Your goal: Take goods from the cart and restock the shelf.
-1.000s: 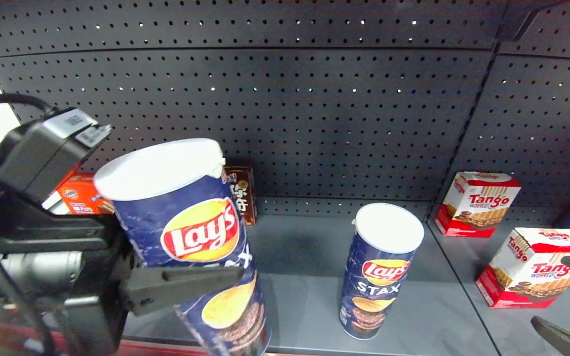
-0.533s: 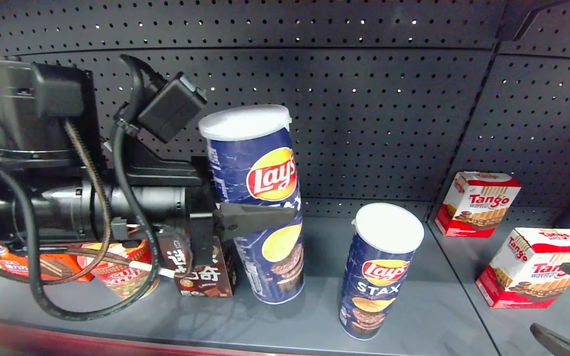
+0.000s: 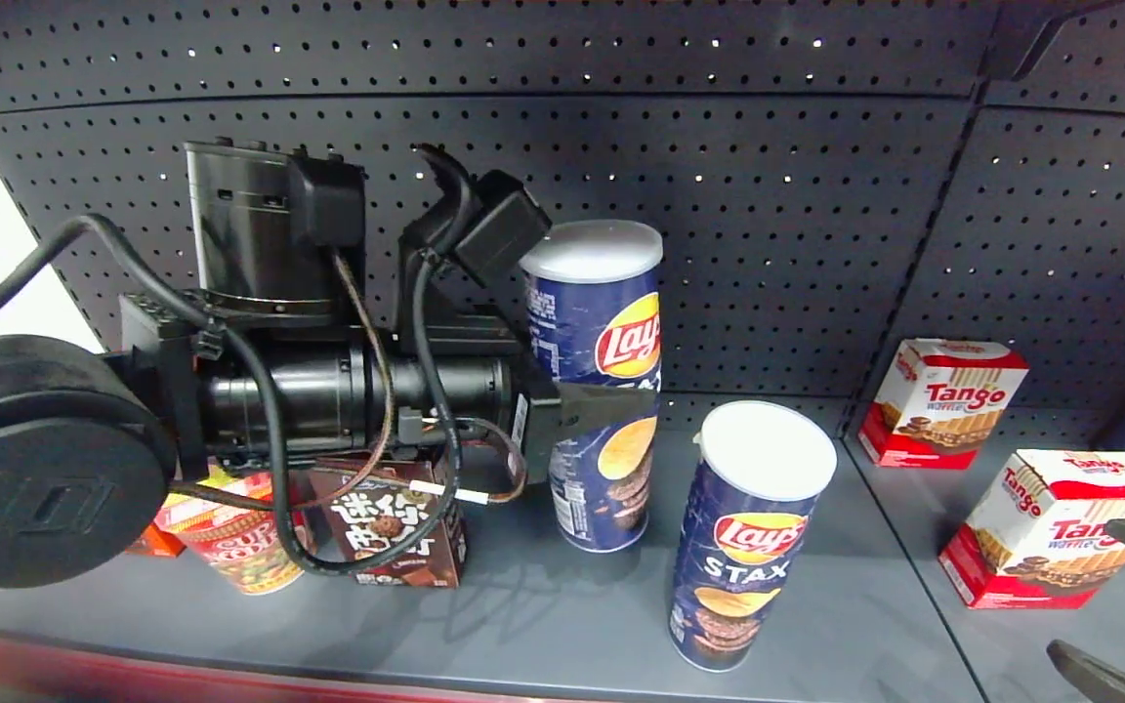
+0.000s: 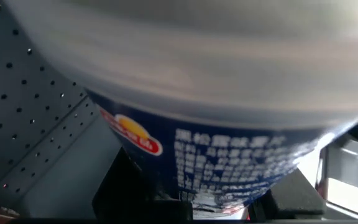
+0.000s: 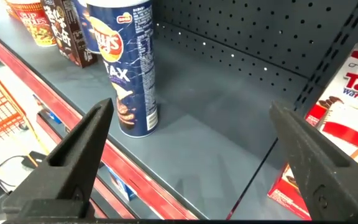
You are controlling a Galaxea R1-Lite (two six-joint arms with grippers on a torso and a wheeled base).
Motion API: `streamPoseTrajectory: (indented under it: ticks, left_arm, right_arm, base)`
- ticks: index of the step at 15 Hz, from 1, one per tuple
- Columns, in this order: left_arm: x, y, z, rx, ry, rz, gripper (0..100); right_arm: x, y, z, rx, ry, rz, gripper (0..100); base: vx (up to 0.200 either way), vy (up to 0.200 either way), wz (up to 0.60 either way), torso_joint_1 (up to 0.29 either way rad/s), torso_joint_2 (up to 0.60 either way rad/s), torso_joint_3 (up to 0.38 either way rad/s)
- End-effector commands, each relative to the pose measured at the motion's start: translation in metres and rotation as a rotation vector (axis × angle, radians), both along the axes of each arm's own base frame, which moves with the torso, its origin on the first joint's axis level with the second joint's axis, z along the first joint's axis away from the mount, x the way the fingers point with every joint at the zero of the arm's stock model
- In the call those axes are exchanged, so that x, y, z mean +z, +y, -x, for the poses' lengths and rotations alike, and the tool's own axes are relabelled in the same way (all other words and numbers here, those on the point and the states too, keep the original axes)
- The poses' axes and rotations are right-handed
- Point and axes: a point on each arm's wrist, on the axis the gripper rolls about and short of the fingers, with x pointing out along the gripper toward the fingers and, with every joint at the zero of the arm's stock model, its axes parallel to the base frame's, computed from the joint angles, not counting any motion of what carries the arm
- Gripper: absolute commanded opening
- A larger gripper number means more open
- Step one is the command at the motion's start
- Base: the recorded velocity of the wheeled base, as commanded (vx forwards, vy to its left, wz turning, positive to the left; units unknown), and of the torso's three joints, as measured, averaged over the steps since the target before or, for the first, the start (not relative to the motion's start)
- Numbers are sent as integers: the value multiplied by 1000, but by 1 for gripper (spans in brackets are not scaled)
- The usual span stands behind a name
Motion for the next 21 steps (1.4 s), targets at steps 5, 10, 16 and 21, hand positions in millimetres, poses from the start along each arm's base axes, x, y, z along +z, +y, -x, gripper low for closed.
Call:
streamPoseTrajectory:
  ticks: [5,10,16,21]
  left_arm:
    - [-4,-10,-9,47,-4,-16,0]
    - [8,-7,-15,-10,11,-3,0]
    - [8,-4,-24,-16,-28,-84,0]
    - [10,-7,-55,-70,-53,-50,0]
  right_arm:
    - [-1,0,-1,2,5,4,100]
    - [-1,0,0,4,7,4,100]
    - [-2,1,-1,2,8,5,100]
    - [0,1,-1,2,7,4,100]
  base:
    - [0,0,0,0,0,0]
    - [0,0,0,0,0,0]
    - [0,0,0,0,0,0]
    - [0,0,0,0,0,0]
